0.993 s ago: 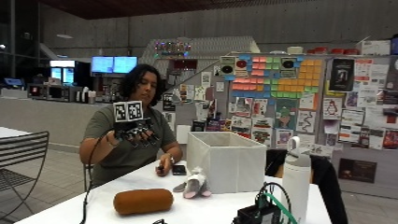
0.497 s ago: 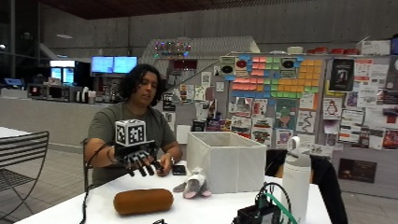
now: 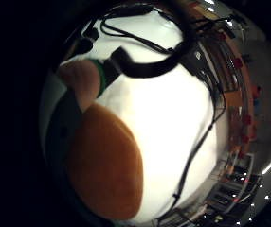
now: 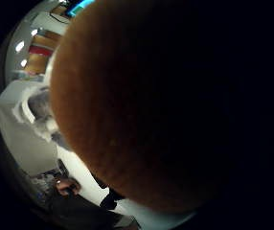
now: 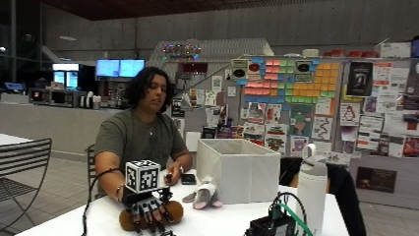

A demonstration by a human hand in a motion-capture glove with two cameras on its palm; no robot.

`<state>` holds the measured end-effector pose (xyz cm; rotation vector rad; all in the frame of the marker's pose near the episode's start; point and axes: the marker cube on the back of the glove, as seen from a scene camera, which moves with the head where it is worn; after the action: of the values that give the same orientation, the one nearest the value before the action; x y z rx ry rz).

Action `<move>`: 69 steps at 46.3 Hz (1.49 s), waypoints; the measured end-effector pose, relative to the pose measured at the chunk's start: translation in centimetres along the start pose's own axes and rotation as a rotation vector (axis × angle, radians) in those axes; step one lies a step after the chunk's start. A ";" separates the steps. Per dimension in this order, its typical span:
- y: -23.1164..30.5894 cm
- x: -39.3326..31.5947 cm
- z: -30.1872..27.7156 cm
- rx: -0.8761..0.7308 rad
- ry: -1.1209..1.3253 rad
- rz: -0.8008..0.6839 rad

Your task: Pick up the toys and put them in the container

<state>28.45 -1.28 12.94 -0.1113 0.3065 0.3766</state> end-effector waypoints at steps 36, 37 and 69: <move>1.8 -1.8 -4.3 0.494 0.011 -0.156; 2.5 -2.3 -5.5 0.513 -0.019 -0.163; 6.9 -34.6 -28.2 0.882 -0.319 -0.862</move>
<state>-12.42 -11.44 -3.25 0.6650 0.0663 -0.6097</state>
